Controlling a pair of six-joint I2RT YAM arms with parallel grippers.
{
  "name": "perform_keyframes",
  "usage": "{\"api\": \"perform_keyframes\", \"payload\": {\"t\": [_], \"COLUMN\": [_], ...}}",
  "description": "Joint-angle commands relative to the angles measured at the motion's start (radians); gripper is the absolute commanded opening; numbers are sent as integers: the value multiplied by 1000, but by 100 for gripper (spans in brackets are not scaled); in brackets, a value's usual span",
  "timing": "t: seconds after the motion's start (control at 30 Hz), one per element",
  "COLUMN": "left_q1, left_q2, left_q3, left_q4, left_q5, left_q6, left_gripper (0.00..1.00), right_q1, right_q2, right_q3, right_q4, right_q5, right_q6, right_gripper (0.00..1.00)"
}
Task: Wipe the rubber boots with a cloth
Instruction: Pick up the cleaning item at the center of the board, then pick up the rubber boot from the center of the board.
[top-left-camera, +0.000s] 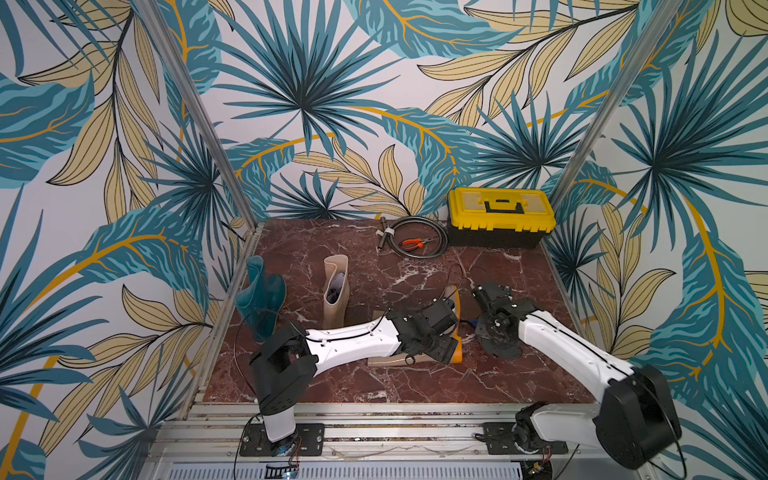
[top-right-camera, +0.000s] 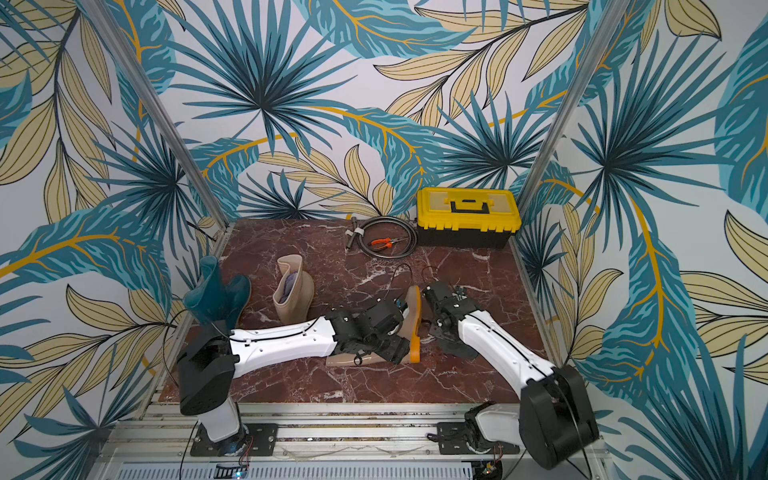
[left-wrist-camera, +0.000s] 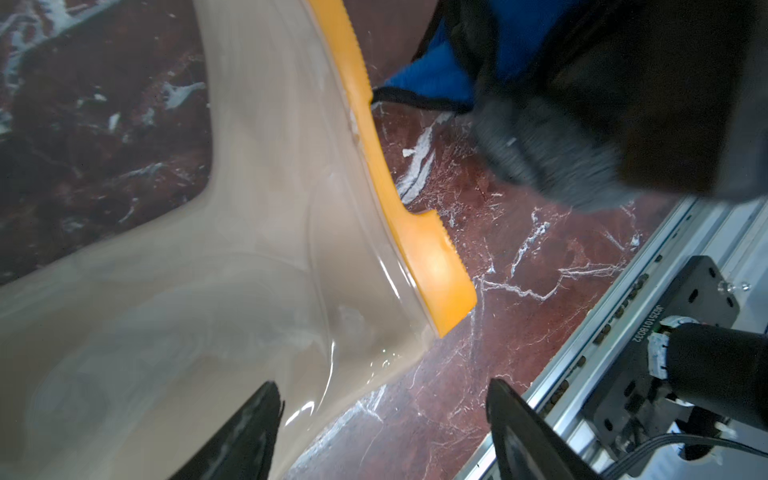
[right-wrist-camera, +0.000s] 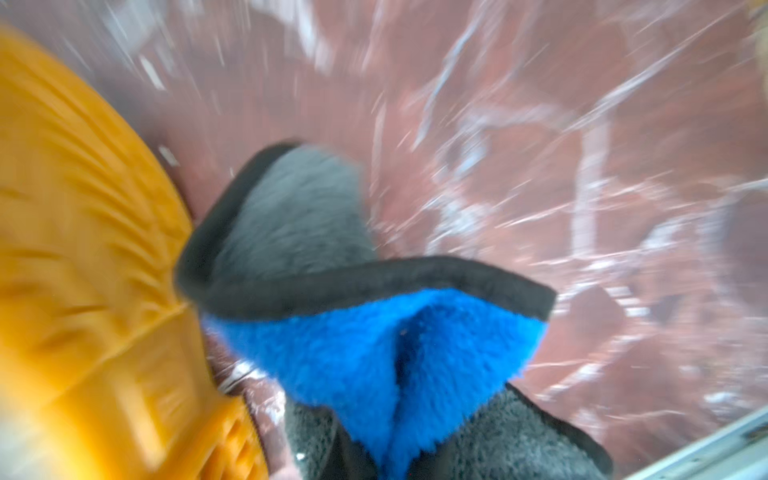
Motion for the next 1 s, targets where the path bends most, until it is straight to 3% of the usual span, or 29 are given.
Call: {"api": "perform_keyframes", "payload": {"t": [0.0, 0.13, 0.33, 0.4, 0.5, 0.7, 0.87, 0.97], "left_q1": [-20, -40, -61, -67, -66, -23, 36, 54], "left_q2": [65, 160, 312, 320, 278, 18, -200, -234], "left_q3": [-13, -4, 202, 253, 249, 6, -269, -396], "left_q4": [120, 237, 243, 242, 242, 244, 242, 246], "left_q5": [53, 39, 115, 104, 23, -139, -166, -161], "left_q6": [-46, -106, -110, -130, -147, -180, -288, -377], "left_gripper": [66, 55, 51, 51, 64, 70, 73, 73], "right_q1": [-33, -34, -34, -34, -34, -34, -32, -8], "right_q2": [-147, -267, -313, -326, -326, -254, -130, -98], "right_q3": [51, 94, 149, 151, 135, 66, 50, 16], "right_q4": [-119, -139, -221, -225, -205, -100, -22, 43], "right_q5": [118, 81, 54, 59, 36, -85, -228, -270], "right_q6": [-79, -101, -114, -119, -111, -105, -71, -50], "right_gripper": [0, 0, 0, 0, 0, 0, 0, 0]}}
